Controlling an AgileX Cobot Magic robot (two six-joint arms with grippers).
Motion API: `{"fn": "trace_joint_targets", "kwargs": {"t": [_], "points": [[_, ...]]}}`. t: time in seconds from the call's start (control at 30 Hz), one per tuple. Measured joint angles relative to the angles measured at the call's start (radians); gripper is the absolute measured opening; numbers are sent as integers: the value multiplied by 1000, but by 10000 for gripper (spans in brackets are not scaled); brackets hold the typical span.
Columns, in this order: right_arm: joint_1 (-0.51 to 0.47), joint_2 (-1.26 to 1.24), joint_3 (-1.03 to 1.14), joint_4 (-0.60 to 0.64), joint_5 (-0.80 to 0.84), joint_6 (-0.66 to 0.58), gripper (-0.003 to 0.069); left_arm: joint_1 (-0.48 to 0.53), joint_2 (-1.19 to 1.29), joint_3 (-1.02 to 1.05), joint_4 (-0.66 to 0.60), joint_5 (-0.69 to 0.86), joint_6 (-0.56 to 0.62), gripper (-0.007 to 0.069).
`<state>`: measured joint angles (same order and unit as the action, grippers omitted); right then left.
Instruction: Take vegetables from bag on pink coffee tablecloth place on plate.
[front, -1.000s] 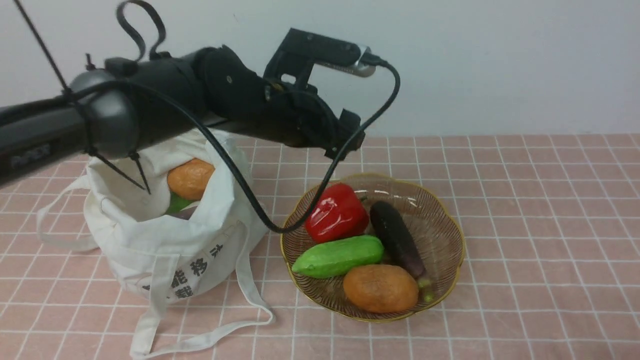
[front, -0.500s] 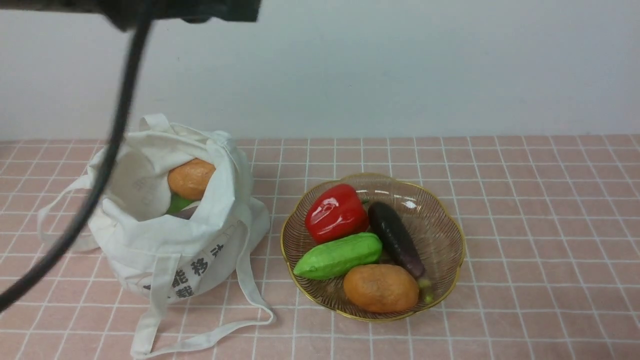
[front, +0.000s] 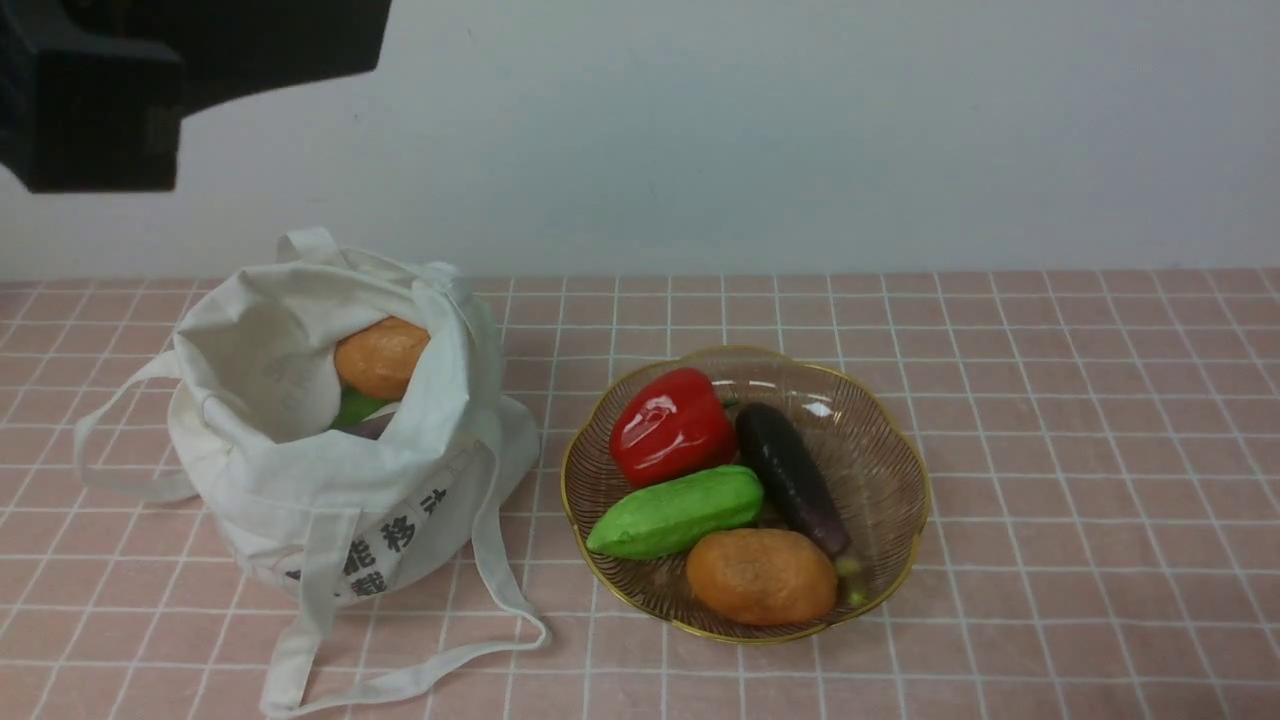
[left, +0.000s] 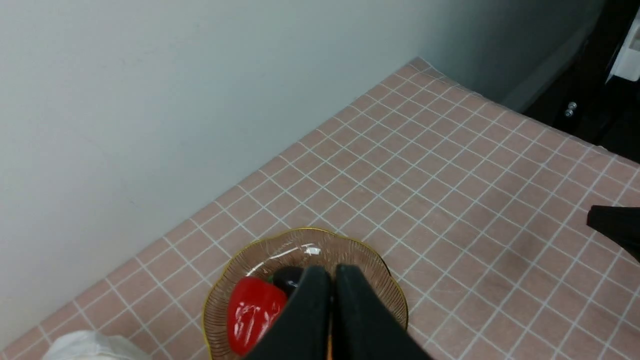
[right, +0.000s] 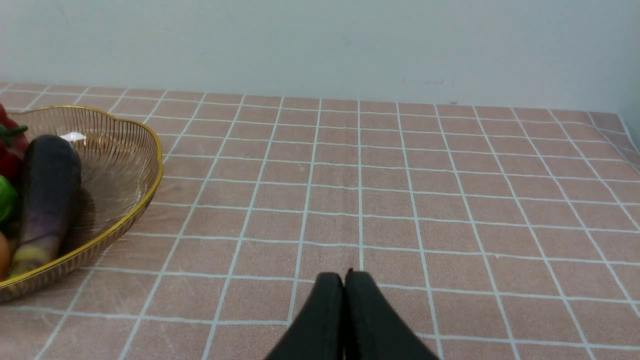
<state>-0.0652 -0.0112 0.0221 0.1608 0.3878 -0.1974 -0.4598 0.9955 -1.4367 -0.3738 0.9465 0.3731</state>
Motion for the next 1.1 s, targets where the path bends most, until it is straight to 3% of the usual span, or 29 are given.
{"fn": "trace_joint_targets", "kwargs": {"t": [0.1,0.27,0.4,0.57,0.8,0.97,1.1], "points": [[0,0,0,0,0,0,-12,0,-27,0,62,0,-40,-5],[0,0,0,0,0,0,-12,0,-116,12,288,18,-287,-5],[0,0,0,0,0,0,-12,2,-235,144,401,-32,-356,-5],[0,0,0,0,0,0,-12,90,-475,494,396,-257,-303,-5],[0,0,0,0,0,0,-12,312,-771,1025,344,-548,-266,-5],[0,0,0,0,0,0,-12,400,-976,1360,310,-618,-266,-5],[0,0,0,0,0,0,-12,400,-1004,1455,306,-619,-266,-5]]}}
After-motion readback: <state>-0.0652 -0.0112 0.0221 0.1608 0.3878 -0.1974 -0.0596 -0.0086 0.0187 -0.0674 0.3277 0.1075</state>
